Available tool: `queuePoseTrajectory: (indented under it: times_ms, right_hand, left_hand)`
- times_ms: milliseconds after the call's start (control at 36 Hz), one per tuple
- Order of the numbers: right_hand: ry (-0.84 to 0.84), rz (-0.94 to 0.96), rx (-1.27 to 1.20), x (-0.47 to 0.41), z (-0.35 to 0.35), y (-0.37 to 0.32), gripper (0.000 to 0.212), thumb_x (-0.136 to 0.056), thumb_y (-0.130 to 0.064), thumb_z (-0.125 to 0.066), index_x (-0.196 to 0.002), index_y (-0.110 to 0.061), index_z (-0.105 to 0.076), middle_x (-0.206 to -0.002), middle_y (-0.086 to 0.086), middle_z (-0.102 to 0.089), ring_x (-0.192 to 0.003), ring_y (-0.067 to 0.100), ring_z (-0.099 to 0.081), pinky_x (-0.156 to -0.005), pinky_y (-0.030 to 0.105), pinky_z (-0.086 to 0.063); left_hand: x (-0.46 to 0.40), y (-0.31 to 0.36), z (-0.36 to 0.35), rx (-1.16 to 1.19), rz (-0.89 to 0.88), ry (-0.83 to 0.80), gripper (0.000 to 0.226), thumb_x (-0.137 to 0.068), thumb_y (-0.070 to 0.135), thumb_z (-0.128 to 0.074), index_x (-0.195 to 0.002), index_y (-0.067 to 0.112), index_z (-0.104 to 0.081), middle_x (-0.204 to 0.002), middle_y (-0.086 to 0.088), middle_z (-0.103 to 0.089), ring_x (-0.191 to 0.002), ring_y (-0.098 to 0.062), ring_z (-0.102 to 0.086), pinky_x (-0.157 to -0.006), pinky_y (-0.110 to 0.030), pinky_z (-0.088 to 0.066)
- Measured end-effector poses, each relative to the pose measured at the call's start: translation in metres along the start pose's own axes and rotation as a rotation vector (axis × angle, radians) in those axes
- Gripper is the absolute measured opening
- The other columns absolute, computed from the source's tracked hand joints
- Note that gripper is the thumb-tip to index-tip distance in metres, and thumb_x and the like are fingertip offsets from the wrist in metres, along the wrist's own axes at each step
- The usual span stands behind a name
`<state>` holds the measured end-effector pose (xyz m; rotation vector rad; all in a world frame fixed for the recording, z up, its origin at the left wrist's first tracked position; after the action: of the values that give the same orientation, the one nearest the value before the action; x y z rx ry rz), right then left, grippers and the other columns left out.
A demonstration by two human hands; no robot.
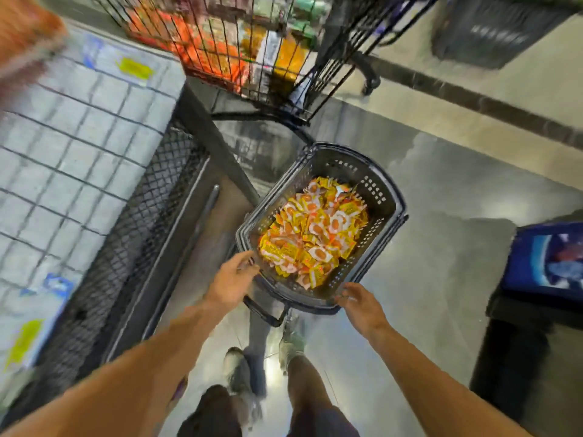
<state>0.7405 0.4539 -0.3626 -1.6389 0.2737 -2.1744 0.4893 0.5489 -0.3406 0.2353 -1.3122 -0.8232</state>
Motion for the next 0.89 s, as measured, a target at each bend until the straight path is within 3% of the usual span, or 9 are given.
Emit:
queuePoseTrajectory:
  times_ms: [111, 222, 306, 389, 500, 583, 667, 833, 889]
  right_hand:
    - [0.039, 0.094, 0.028, 0.07, 0.024, -0.039, 0.038, -0.1, -0.011, -0.06, -0.137, -0.006, -0.057, -0.134, 0.015, -0.064, -0.116, 0.029, -0.062, -0.066, 0.024, -0.045]
    - [0.024, 0.359, 0.221, 0.14, 0.043, -0.061, 0.044, -0.099, -0.015, -0.061, -0.143, -0.016, -0.055, -0.137, 0.007, -0.064, -0.126, 0.027, -0.06, -0.098, 0.031, -0.045]
    - [0.027, 0.51, 0.195, 0.182, 0.05, -0.061, 0.043, -0.098, -0.02, -0.064, -0.139, -0.031, -0.056, -0.123, -0.008, -0.067, -0.114, 0.011, -0.064, -0.098, 0.031, -0.053]
    - [0.021, 0.623, 0.204, 0.217, 0.051, -0.054, 0.041, -0.097, -0.026, -0.066, -0.133, -0.044, -0.055, -0.123, -0.022, -0.062, -0.114, -0.009, -0.058, -0.095, 0.017, -0.05]
    - [-0.025, 0.657, 0.229, 0.254, 0.047, -0.041, 0.042, -0.096, -0.038, -0.063, -0.137, -0.039, -0.056, -0.14, -0.016, -0.058, -0.128, 0.007, -0.055, -0.107, 0.032, -0.048]
    - [-0.068, 0.649, 0.274, 0.262, 0.04, -0.038, 0.047, -0.085, -0.057, -0.061, -0.131, -0.048, -0.055, -0.133, -0.028, -0.059, -0.124, 0.005, -0.056, -0.1, 0.019, -0.047]
    - [-0.147, 0.687, 0.366, 0.263, 0.027, -0.04, 0.036, -0.092, -0.041, -0.068, -0.12, -0.059, -0.053, -0.115, -0.051, -0.053, -0.117, -0.002, -0.055, -0.088, -0.001, -0.04]
    - [-0.333, 0.842, 0.665, 0.267, 0.0, -0.076, 0.045, -0.099, -0.023, -0.064, -0.14, -0.034, -0.051, -0.14, -0.015, -0.056, -0.131, 0.01, -0.052, -0.106, 0.026, -0.045]
    - [-0.391, 0.912, 0.772, 0.274, -0.016, -0.094, 0.045, -0.101, -0.023, -0.061, -0.141, -0.038, -0.046, -0.142, -0.013, -0.053, -0.131, 0.009, -0.052, -0.106, 0.027, -0.046]
  left_hand:
    - [0.076, 0.047, 0.028, -0.096, -0.088, -0.025, 0.031, -0.092, 0.001, -0.066, -0.121, 0.01, -0.063, -0.119, -0.007, -0.065, -0.113, -0.018, -0.058, -0.107, -0.037, -0.043]
    - [0.15, 0.071, 0.06, -0.212, -0.19, -0.008, 0.032, -0.097, 0.01, -0.063, -0.128, 0.019, -0.061, -0.129, -0.004, -0.064, -0.125, -0.023, -0.057, -0.109, -0.034, -0.041]
    - [0.203, 0.068, 0.084, -0.365, -0.299, 0.071, 0.04, -0.096, 0.02, -0.065, -0.136, 0.021, -0.058, -0.14, 0.0, -0.058, -0.13, -0.018, -0.052, -0.106, -0.024, -0.035]
    - [0.254, 0.061, 0.099, -0.418, -0.413, 0.136, 0.044, -0.096, 0.018, -0.066, -0.139, 0.014, -0.056, -0.145, -0.005, -0.053, -0.135, -0.021, -0.049, -0.113, -0.033, -0.035]
    - [0.309, 0.034, 0.105, -0.371, -0.398, 0.199, 0.048, -0.095, 0.013, -0.066, -0.141, 0.011, -0.052, -0.149, -0.005, -0.048, -0.139, -0.021, -0.043, -0.118, -0.031, -0.03]
    - [0.335, 0.01, 0.108, -0.311, -0.354, 0.259, 0.049, -0.098, 0.015, -0.062, -0.145, 0.015, -0.047, -0.154, 0.0, -0.04, -0.145, -0.017, -0.035, -0.12, -0.034, -0.028]
    - [0.357, -0.013, 0.113, -0.203, -0.319, 0.369, 0.049, -0.097, 0.014, -0.063, -0.143, 0.017, -0.049, -0.152, 0.002, -0.042, -0.143, -0.015, -0.037, -0.119, -0.035, -0.03]
    - [0.382, -0.057, 0.128, -0.112, -0.31, 0.487, 0.05, -0.097, 0.016, -0.064, -0.142, 0.028, -0.047, -0.15, 0.012, -0.038, -0.145, -0.014, -0.033, -0.12, -0.04, -0.031]
    - [0.389, -0.073, 0.134, -0.094, -0.33, 0.548, 0.051, -0.095, 0.014, -0.066, -0.14, 0.031, -0.047, -0.152, 0.009, -0.041, -0.146, -0.017, -0.035, -0.12, -0.04, -0.03]
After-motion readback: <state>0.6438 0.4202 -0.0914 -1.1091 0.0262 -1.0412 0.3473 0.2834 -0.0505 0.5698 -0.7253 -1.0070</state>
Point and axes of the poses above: each hand's wrist, its own x-axis away from the middle knuckle, its own z-axis out of the back of the hand, y = z × x, the point moved 2 cm from there along -x, towards the middle knuckle
